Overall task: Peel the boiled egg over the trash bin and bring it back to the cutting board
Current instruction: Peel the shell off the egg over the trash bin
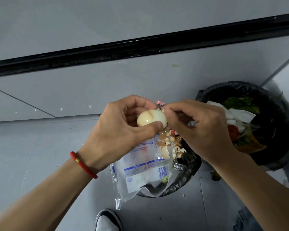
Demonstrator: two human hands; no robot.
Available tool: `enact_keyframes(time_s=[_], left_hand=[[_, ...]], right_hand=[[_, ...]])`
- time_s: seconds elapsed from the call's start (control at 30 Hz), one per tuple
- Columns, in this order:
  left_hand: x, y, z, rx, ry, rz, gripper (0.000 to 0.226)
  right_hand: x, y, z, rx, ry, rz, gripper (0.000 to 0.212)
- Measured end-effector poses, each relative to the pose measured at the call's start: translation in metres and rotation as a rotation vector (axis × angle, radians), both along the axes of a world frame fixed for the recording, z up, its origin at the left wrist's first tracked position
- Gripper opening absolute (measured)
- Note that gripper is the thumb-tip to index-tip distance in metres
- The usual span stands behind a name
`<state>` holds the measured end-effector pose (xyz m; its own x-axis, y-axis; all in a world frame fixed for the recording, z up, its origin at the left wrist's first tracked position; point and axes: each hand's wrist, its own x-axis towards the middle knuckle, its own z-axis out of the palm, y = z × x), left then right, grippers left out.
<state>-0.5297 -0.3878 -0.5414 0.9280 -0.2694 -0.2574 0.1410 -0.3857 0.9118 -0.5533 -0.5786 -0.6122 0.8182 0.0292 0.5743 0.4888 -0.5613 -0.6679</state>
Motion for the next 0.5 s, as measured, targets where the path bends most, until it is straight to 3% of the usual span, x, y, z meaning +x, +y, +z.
enact_keyframes(time_s=[0.13, 0.27, 0.4, 0.5], left_hand=[[0.0007, 0.0015, 0.0018, 0.028, -0.050, -0.052, 0.038], [0.0009, 0.0043, 0.0021, 0.030, -0.058, -0.064, 0.039], [0.0010, 0.0059, 0.0007, 0.093, -0.106, -0.077, 0.044], [0.0020, 0.0067, -0.0001, 0.111, -0.121, -0.066, 0.040]], right_hand=[[-0.0001, 0.0012, 0.0036, 0.174, 0.136, 0.078, 0.011], [0.0003, 0.0003, 0.0044, 0.200, 0.191, 0.183, 0.027], [0.0015, -0.0015, 0.0048, 0.302, 0.239, 0.189, 0.017], [0.0021, -0.0024, 0.0039, 0.210, 0.175, 0.153, 0.015]])
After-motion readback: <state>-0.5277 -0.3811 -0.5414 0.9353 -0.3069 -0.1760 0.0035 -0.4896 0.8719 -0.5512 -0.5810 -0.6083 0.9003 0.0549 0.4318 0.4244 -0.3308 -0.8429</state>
